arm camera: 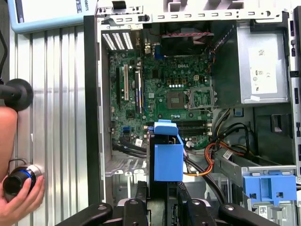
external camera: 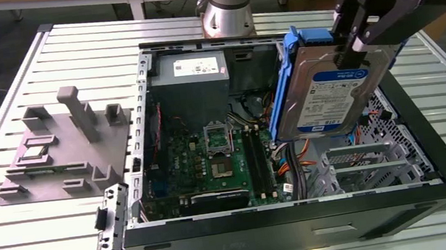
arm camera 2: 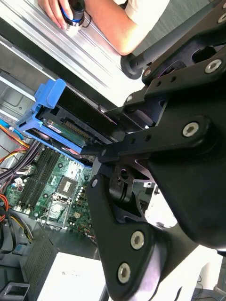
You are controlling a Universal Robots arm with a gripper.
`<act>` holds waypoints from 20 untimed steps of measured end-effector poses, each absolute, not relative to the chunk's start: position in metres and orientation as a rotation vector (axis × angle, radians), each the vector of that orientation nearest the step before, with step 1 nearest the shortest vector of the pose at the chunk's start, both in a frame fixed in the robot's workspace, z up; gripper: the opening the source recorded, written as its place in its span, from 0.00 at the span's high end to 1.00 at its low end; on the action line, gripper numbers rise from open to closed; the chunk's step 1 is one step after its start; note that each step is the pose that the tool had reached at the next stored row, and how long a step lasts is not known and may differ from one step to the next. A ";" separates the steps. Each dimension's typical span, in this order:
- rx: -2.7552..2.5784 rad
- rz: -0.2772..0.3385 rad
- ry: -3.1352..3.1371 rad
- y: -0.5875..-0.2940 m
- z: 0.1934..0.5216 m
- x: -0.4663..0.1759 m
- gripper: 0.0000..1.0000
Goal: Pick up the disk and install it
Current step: 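Insert the disk into the insertion slot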
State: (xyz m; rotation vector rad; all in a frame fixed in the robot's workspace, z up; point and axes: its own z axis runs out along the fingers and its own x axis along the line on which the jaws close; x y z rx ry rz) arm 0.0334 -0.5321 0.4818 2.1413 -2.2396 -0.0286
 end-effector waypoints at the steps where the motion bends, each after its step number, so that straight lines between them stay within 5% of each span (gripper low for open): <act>1: 2.141 -0.029 -2.239 -0.533 0.482 0.034 0.65; 20: 2.141 -0.029 -2.239 -0.547 0.481 0.045 0.65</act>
